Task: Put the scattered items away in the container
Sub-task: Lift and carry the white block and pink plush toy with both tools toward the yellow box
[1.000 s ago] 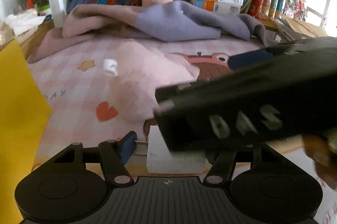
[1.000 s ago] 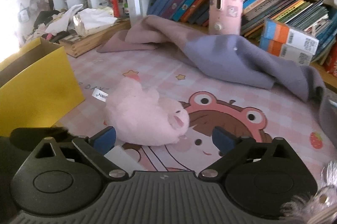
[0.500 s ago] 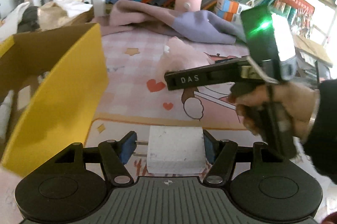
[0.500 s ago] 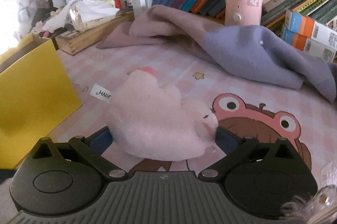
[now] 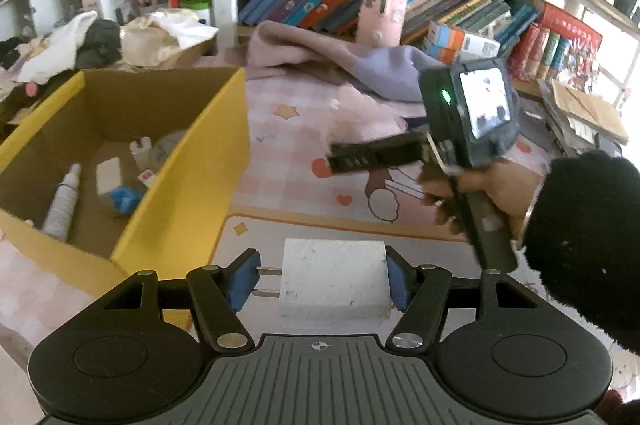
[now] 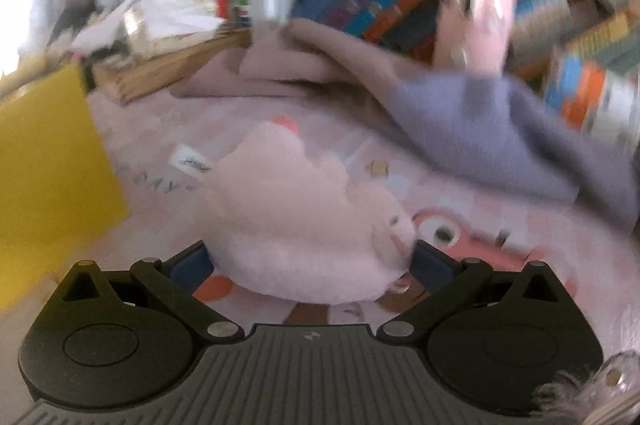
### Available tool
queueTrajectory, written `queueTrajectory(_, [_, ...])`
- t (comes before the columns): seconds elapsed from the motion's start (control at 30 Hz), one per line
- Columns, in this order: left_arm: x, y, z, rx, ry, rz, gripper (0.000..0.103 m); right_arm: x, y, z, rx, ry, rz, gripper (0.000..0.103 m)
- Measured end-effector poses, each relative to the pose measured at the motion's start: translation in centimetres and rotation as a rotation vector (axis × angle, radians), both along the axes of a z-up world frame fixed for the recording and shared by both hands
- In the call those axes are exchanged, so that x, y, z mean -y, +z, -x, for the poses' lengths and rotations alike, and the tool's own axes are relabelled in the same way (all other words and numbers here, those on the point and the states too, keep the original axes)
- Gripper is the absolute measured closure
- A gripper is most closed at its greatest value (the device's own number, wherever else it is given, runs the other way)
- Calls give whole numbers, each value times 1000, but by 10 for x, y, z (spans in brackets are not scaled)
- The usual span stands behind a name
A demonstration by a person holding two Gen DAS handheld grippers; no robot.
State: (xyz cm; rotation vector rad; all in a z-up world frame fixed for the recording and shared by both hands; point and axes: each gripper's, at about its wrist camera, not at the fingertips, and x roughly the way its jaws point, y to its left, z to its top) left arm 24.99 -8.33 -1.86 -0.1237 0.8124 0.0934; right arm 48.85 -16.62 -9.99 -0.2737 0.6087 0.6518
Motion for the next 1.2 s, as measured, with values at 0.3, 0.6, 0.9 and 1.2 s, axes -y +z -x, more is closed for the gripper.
queueTrajectory(0.3, [-8,1,7,5,53,37,38,-24,4,23,298,361,342,1])
queueTrajectory(0.6, [-4,20,20,67,51,-4,38,-32,9,17,253,280,295,39])
queueTrajectory(0.9, [-2,31,27,98,-28,2,38,19,64,61,163,198,130,38])
queueTrajectory(1.2, [-2,49,46,142,-146,14,38,70,120,123,59,126,-5,37])
